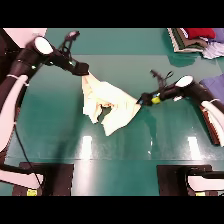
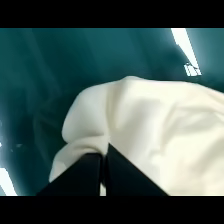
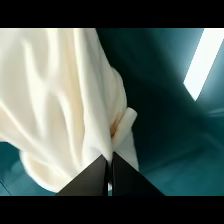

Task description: Fold the shirts.

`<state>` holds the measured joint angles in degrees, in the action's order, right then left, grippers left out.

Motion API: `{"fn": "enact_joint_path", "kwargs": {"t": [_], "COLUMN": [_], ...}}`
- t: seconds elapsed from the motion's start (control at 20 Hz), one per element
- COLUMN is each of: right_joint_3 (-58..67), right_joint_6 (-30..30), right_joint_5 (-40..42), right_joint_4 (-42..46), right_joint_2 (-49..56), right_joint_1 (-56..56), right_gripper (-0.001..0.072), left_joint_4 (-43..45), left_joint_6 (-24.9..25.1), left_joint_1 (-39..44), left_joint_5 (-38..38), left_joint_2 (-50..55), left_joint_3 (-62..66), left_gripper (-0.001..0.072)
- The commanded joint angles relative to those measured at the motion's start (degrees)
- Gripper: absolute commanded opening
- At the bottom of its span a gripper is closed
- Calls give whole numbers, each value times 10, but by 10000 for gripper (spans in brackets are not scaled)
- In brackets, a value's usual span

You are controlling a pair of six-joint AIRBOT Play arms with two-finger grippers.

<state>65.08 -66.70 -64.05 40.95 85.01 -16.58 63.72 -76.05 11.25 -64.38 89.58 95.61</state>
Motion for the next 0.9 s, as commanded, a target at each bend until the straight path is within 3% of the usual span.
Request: {"fn": "enact_joint_path", "kwargs": {"t": [0.0,0.3,0.5,0.7,0.85], "right_joint_3": [87,272,363,405,353], "right_joint_6": [1,-18,-31,-72,-92], "right_joint_5": [-33,-47,-104,-179,-196], "right_joint_4": [-2,47,95,133,133], "right_joint_2": [-75,-190,-217,-217,-217], "right_joint_1": [66,137,136,136,136], "right_gripper": [16,16,16,16,16], "left_joint_4": [38,31,-15,-57,-57], "left_joint_6": [4,21,21,20,19], "left_joint_1": [0,0,0,0,0], "left_joint_5": [8,3,-10,-97,-124], "left_joint_2": [-92,-275,-356,-364,-350], "left_joint_3": [31,82,82,79,2], "left_gripper": [26,26,26,26,26]}}
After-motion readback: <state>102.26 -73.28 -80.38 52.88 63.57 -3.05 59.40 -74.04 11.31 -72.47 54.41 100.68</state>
